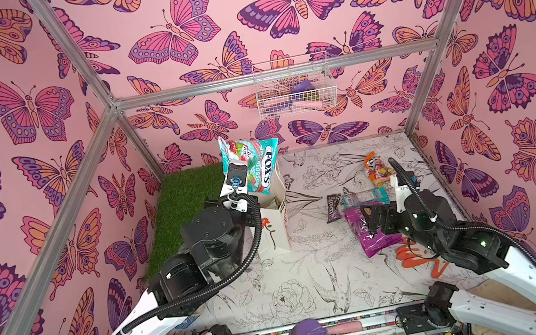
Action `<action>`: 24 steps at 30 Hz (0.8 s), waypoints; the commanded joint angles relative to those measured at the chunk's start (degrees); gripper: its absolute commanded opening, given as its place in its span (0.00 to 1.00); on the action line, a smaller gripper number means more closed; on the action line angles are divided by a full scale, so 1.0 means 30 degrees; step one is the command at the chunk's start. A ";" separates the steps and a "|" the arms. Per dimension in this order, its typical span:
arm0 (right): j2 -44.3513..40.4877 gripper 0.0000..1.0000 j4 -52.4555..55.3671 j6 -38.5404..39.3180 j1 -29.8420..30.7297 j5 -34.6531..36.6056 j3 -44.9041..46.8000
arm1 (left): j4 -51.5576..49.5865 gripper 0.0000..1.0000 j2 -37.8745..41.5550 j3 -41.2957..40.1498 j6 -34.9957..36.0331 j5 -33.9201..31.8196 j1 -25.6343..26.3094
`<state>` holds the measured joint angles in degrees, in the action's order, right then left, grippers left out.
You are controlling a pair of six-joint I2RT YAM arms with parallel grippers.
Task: Place the snacks into the paper bag
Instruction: Place the snack in the paper bag.
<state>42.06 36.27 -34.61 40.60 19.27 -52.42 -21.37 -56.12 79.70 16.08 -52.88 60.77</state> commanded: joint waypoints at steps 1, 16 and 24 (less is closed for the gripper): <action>-0.0135 1.00 0.0101 -0.0299 -0.0118 0.0126 0.0077 | 0.1790 0.00 -0.0284 0.0284 0.1153 -0.1315 -0.0106; -0.0499 1.00 0.0243 -0.0299 -0.0116 0.0257 0.0339 | 0.1663 0.00 -0.1880 0.0239 0.1013 -0.1066 -0.1757; -0.0640 1.00 0.0324 -0.0266 -0.0142 0.0321 0.0418 | -0.0278 0.00 -0.2432 0.0488 -0.1257 0.0870 -0.3588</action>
<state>40.73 36.58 -34.70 40.58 19.33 -51.35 -21.30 -62.98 79.70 15.66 -52.47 51.40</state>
